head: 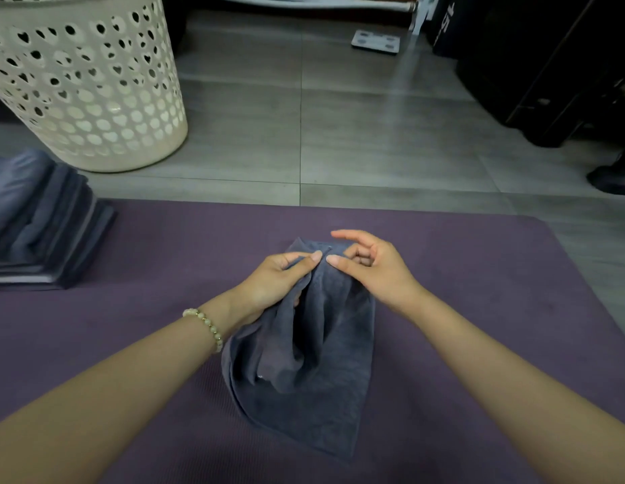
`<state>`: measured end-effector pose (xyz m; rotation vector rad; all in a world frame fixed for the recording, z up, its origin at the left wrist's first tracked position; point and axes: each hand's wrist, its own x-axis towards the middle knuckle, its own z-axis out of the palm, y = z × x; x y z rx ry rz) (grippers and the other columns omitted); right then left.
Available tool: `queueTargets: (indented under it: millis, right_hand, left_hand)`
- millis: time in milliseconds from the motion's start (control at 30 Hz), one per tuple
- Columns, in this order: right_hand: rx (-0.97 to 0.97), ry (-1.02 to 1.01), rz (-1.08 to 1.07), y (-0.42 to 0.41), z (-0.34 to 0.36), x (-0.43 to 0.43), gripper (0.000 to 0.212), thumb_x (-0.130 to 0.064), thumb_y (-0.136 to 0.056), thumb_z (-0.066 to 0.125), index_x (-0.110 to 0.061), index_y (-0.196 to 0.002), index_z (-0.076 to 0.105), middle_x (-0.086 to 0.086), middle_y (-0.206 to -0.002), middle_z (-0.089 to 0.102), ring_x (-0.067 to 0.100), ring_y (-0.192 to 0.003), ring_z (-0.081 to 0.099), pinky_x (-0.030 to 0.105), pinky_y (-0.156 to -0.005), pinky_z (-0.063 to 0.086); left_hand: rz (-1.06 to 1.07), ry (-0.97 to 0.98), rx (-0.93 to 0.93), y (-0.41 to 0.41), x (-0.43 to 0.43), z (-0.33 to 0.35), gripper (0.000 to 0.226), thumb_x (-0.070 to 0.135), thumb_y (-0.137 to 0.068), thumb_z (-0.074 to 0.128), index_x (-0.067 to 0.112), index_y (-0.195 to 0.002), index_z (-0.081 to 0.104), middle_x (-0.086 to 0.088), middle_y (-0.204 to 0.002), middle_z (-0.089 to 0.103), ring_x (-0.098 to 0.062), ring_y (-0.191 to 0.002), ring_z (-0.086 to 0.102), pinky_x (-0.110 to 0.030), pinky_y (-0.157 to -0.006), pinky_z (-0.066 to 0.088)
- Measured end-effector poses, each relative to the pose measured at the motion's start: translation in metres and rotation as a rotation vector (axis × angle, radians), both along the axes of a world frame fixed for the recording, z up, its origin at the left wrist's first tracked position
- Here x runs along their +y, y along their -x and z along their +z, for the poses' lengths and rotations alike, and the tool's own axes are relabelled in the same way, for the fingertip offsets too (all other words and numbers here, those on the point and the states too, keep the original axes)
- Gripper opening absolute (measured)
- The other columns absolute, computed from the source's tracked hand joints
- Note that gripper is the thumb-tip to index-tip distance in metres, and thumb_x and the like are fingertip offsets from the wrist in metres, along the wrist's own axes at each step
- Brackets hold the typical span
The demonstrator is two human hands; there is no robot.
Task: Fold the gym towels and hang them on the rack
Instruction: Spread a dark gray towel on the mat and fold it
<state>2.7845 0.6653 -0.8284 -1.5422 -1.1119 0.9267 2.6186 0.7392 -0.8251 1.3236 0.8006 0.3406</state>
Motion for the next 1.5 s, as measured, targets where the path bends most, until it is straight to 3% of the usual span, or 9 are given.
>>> queueTargets:
  millis: [133,333,433,600,733,900,1067,1233,1500]
  right_hand:
    - [-0.128,0.093,0.050,-0.008,0.006,-0.009,0.003,-0.020,-0.085,0.071,-0.018,-0.084,0.069,-0.005,-0.066,0.062,0.000,-0.060,0.055,0.014,-0.067,0.047]
    - [-0.238,-0.045,-0.184,-0.039,0.021,-0.029,0.009,-0.010,-0.089,0.065,-0.012,-0.081,0.061,-0.003,-0.065,0.050,-0.003,-0.053,0.043,0.007,-0.057,0.037]
    - [-0.306,-0.098,-0.317,-0.081,0.052,-0.045,0.006,-0.009,-0.092,0.060,-0.013,-0.087,0.059,-0.009,-0.068,0.054,-0.008,-0.054,0.049,0.008,-0.062,0.040]
    - [-0.208,-0.244,-0.580,-0.136,0.119,-0.076,0.020,-0.016,-0.097,0.053,-0.025,-0.079,0.053,-0.010,-0.074,0.055,-0.008,-0.063,0.050,0.010,-0.068,0.040]
    - [-0.190,-0.291,-0.697,-0.156,0.152,-0.095,0.020,-0.022,-0.101,0.045,-0.026,-0.083,0.051,-0.005,-0.080,0.055,0.006,-0.075,0.049,0.023,-0.070,0.040]
    - [-0.244,-0.289,-0.699,-0.157,0.184,-0.106,0.016,-0.023,-0.101,0.044,-0.013,-0.091,0.051,0.003,-0.076,0.054,0.013,-0.068,0.050,0.016,-0.055,0.042]
    - [-0.185,-0.314,-0.753,-0.156,0.197,-0.105,0.015,-0.026,-0.099,0.049,-0.015,-0.090,0.055,0.002,-0.070,0.055,0.004,-0.054,0.052,0.013,-0.048,0.042]
    - [-0.116,-0.294,-0.804,-0.155,0.194,-0.090,0.017,-0.026,-0.100,0.048,-0.010,-0.100,0.055,-0.001,-0.073,0.056,0.008,-0.063,0.052,0.007,-0.047,0.041]
    - [0.039,-0.403,-0.848,-0.176,0.262,-0.056,0.020,-0.030,-0.099,0.049,-0.024,-0.081,0.053,-0.006,-0.082,0.056,0.005,-0.072,0.052,0.016,-0.057,0.044]
  left_hand:
    - [-0.038,-0.092,0.017,-0.005,-0.009,0.009,0.032,0.034,-0.098,0.047,0.013,-0.080,0.063,0.011,-0.046,0.056,-0.001,-0.042,0.050,-0.013,-0.046,0.040]
    - [0.296,-0.218,0.006,-0.011,0.003,0.019,0.045,0.047,-0.097,0.041,0.006,-0.091,0.056,0.004,-0.095,0.073,-0.010,-0.080,0.069,-0.021,-0.071,0.052]
    - [0.459,-0.172,-0.105,-0.007,0.017,0.043,0.056,0.044,-0.102,0.030,0.002,-0.087,0.064,-0.002,-0.086,0.070,-0.006,-0.061,0.067,-0.018,-0.056,0.052]
    - [0.644,-0.226,-0.190,-0.008,0.042,0.094,0.059,0.044,-0.103,0.024,0.001,-0.100,0.064,-0.003,-0.092,0.067,-0.010,-0.076,0.065,-0.014,-0.062,0.051]
    - [0.734,-0.642,0.017,-0.009,0.050,0.130,0.040,0.031,-0.105,0.027,0.013,-0.072,0.043,-0.002,-0.076,0.050,-0.020,-0.082,0.047,-0.018,-0.066,0.028]
    - [0.615,-0.877,0.050,0.001,0.068,0.158,0.043,0.035,-0.101,0.039,0.009,-0.067,0.040,0.000,-0.061,0.040,-0.021,-0.065,0.040,-0.028,-0.058,0.024]
    - [0.470,-0.713,-0.037,0.008,0.065,0.181,0.035,0.033,-0.091,0.060,0.011,-0.065,0.051,0.000,-0.061,0.051,-0.003,-0.050,0.049,-0.007,-0.045,0.036]
    - [0.563,-0.391,-0.163,0.000,0.072,0.179,0.022,0.034,-0.085,0.068,0.015,-0.077,0.064,0.002,-0.081,0.066,-0.005,-0.073,0.060,-0.010,-0.055,0.048]
    - [0.656,-0.355,-0.345,-0.038,0.107,0.253,0.024,0.042,-0.086,0.066,0.018,-0.083,0.064,-0.001,-0.087,0.067,-0.012,-0.081,0.063,-0.019,-0.068,0.051]
